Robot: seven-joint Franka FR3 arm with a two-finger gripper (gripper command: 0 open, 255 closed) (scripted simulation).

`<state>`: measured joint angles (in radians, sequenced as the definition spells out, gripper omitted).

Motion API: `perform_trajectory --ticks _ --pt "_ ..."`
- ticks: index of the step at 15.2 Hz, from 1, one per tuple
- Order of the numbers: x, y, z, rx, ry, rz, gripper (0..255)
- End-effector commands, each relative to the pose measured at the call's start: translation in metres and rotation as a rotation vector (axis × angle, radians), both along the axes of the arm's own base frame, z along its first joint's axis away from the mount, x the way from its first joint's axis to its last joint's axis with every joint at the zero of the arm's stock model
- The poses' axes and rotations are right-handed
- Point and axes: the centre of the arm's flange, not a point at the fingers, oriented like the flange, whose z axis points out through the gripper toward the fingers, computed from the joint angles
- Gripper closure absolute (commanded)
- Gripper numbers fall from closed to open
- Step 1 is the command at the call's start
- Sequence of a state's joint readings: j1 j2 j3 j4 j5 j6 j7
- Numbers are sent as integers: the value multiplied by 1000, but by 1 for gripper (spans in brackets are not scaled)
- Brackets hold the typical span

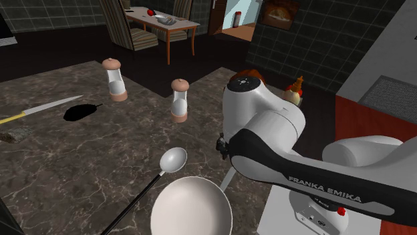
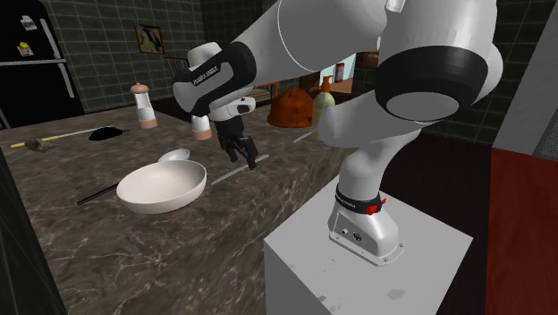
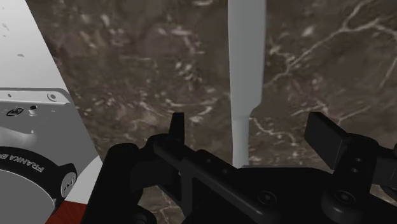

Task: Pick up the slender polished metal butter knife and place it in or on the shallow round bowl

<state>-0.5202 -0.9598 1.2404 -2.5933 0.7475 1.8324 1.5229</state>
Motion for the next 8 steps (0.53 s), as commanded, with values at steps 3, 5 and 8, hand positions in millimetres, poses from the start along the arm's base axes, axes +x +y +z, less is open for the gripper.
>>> perform_trajectory --ticks 3,5,8 --pt "0 0 0 0 0 0 0" --pt "0 0 0 0 0 0 0" --pt "0 0 0 0 0 0 255"
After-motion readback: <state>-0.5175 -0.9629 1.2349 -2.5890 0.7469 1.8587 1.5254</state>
